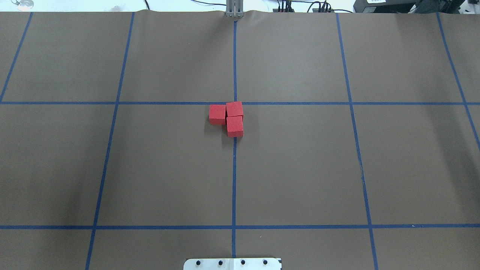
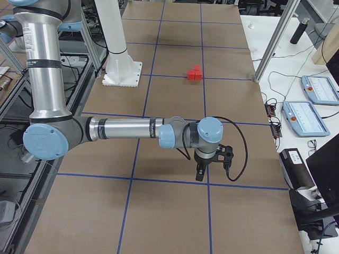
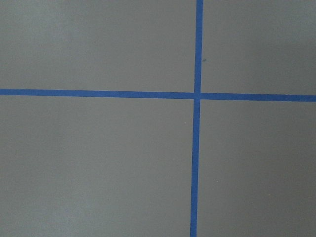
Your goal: Form red blocks into L shape at center
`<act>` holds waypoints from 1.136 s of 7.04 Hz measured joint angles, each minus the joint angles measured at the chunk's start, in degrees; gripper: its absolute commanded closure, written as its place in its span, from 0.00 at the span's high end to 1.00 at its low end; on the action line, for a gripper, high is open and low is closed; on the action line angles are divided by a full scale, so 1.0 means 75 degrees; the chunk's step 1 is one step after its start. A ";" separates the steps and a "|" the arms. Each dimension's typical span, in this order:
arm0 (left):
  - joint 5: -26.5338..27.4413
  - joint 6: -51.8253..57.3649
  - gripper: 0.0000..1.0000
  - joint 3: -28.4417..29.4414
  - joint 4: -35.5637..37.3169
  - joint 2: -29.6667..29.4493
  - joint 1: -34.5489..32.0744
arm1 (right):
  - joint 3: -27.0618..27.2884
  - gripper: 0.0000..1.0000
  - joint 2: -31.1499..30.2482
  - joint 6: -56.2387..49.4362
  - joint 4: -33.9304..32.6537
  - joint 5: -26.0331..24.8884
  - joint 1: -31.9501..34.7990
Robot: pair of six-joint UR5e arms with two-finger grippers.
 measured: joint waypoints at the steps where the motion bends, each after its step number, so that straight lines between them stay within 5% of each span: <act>1: 0.0002 0.0000 1.00 0.0004 0.0002 -0.0018 0.0000 | 0.0013 0.99 -0.0002 -0.0002 0.0001 0.0000 0.0000; 8: 0.0004 -0.0012 1.00 0.0019 0.0004 -0.0060 0.0012 | 0.0131 0.99 0.0006 0.0009 -0.0015 0.0164 0.0000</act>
